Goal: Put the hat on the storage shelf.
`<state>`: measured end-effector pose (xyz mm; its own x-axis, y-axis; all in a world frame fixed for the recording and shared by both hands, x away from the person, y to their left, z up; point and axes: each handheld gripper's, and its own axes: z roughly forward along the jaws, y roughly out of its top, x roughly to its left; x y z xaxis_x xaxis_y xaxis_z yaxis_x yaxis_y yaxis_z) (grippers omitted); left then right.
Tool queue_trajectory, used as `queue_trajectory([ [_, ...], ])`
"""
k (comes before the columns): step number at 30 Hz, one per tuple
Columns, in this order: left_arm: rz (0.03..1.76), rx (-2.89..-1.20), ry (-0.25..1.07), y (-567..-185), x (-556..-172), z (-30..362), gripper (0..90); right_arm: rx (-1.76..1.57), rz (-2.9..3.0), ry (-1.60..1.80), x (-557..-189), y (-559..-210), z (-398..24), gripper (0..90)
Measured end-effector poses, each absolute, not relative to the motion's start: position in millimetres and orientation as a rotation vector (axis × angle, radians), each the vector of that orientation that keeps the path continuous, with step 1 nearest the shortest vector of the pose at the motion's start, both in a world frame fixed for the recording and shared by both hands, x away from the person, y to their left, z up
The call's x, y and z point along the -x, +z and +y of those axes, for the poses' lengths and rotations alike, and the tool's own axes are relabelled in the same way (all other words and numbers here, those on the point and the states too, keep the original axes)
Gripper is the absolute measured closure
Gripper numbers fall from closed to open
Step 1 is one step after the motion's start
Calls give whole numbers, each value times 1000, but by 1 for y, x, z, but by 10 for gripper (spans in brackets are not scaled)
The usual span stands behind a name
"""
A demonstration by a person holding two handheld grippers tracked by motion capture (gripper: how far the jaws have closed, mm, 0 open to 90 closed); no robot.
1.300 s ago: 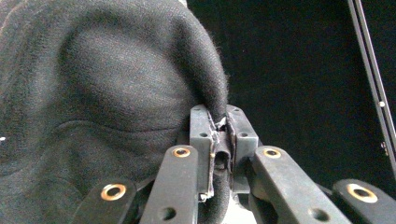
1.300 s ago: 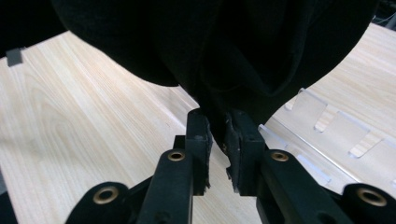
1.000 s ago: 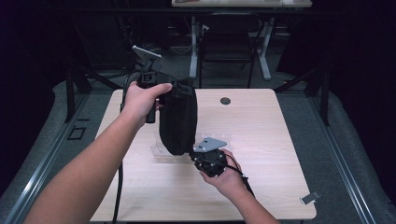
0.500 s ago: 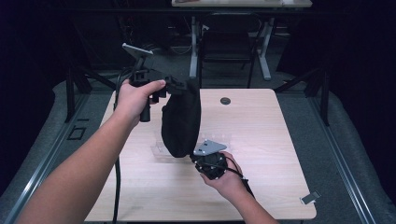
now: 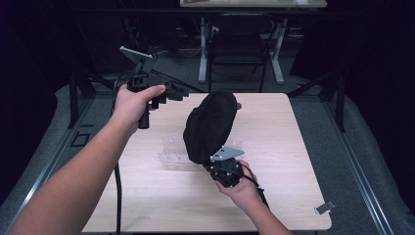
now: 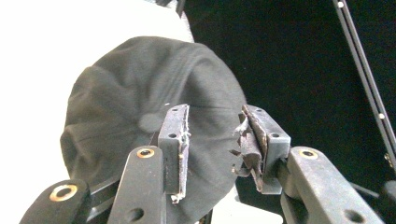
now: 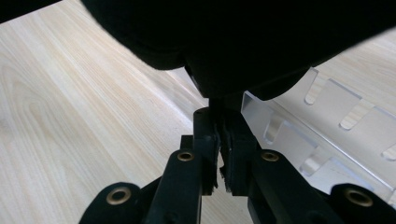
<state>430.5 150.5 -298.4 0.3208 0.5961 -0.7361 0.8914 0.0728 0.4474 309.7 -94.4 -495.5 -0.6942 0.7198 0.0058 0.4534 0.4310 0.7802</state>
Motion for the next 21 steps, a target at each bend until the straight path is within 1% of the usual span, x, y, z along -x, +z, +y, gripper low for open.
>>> queue_trajectory([
  [4, 1391, -1630, -373, -301, -429, 154, 615, -1007, 2353, 1129, -309, -496, -97, 848],
  [8, 1399, -1656, -327, -304, -428, 158, 599, -1021, 2354, 1131, -309, -497, -99, 842],
  [17, 1430, -1686, -252, -317, -425, 176, 538, -1060, 2341, 1133, -309, -501, -106, 767],
  [21, 1454, -1728, -175, -328, -423, 185, 510, -1060, 2355, 1121, -308, -503, -108, 746],
])
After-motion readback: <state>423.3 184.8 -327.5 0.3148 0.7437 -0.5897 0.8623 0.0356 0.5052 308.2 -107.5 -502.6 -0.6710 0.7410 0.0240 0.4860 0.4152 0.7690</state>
